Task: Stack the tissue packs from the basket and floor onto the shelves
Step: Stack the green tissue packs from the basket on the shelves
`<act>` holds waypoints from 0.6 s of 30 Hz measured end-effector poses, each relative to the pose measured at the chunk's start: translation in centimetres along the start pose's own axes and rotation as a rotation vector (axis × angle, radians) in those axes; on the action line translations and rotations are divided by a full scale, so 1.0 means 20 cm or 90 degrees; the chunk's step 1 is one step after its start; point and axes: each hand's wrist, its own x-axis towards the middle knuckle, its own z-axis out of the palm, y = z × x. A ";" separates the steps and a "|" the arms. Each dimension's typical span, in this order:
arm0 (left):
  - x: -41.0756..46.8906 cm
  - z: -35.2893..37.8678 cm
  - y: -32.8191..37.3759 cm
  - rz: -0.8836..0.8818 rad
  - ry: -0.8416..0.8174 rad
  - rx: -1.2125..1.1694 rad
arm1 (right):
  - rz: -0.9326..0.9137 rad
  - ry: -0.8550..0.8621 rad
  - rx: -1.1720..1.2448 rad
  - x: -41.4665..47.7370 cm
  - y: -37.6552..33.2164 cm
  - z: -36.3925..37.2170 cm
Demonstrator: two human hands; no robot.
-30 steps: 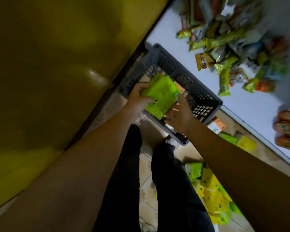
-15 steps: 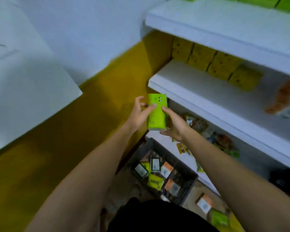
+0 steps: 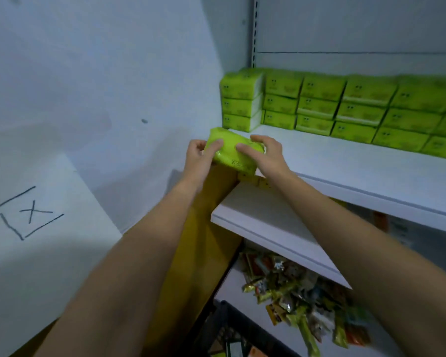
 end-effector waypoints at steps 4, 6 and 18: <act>0.19 0.18 -0.01 -0.076 0.021 -0.141 | -0.016 0.035 -0.052 0.15 0.00 -0.08; 0.27 0.25 -0.05 -0.105 -0.002 -0.140 | -0.003 0.076 -0.083 0.22 0.04 -0.10; 0.74 0.55 -0.24 -0.066 -0.243 0.132 | 0.122 0.227 -0.080 0.61 0.30 -0.21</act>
